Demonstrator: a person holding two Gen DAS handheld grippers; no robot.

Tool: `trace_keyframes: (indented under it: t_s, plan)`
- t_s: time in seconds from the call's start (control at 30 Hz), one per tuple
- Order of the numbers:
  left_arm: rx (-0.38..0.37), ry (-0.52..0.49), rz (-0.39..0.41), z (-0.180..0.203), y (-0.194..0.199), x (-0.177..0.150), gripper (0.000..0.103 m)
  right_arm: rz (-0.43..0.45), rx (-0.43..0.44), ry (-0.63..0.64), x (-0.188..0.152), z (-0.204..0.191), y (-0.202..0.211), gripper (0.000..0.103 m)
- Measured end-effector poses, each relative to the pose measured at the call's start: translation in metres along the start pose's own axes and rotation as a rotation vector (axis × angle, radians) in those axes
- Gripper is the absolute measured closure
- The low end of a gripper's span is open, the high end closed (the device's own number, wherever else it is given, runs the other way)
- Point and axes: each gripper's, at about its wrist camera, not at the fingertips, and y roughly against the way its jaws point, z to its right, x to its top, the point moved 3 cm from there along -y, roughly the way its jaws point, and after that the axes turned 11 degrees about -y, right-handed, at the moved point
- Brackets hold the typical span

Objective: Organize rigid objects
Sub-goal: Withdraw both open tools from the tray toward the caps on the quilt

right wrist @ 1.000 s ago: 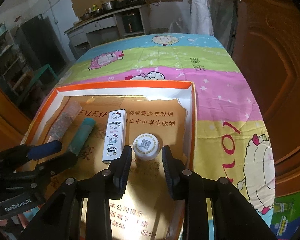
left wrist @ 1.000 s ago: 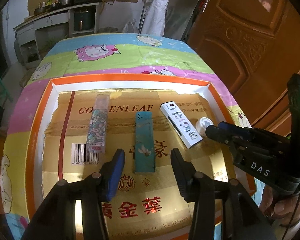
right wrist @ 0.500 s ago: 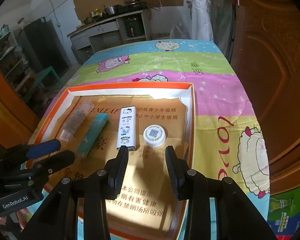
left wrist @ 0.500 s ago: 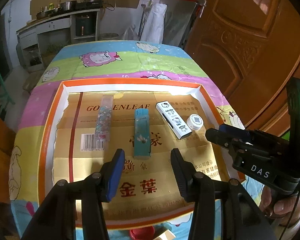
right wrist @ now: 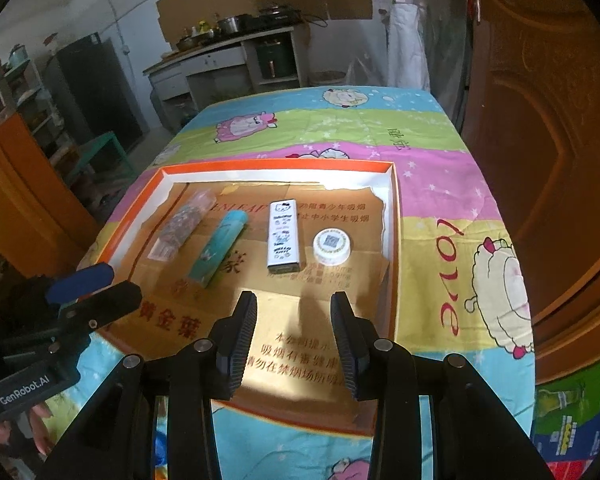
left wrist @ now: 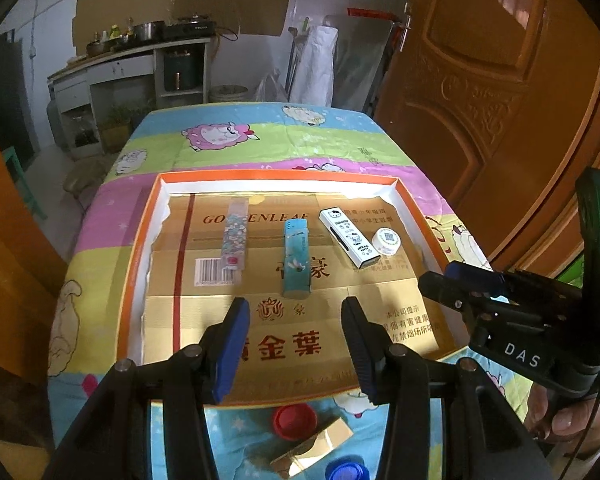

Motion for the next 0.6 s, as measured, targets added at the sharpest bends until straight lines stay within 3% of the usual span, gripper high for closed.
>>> trace_keyframes:
  t_s: [0.6]
  plan:
    - [0.003, 0.029, 0.024, -0.009, 0.038, -0.027, 0.056, 0.009, 0.014, 0.042, -0.035, -0.022, 0.033, 0.064]
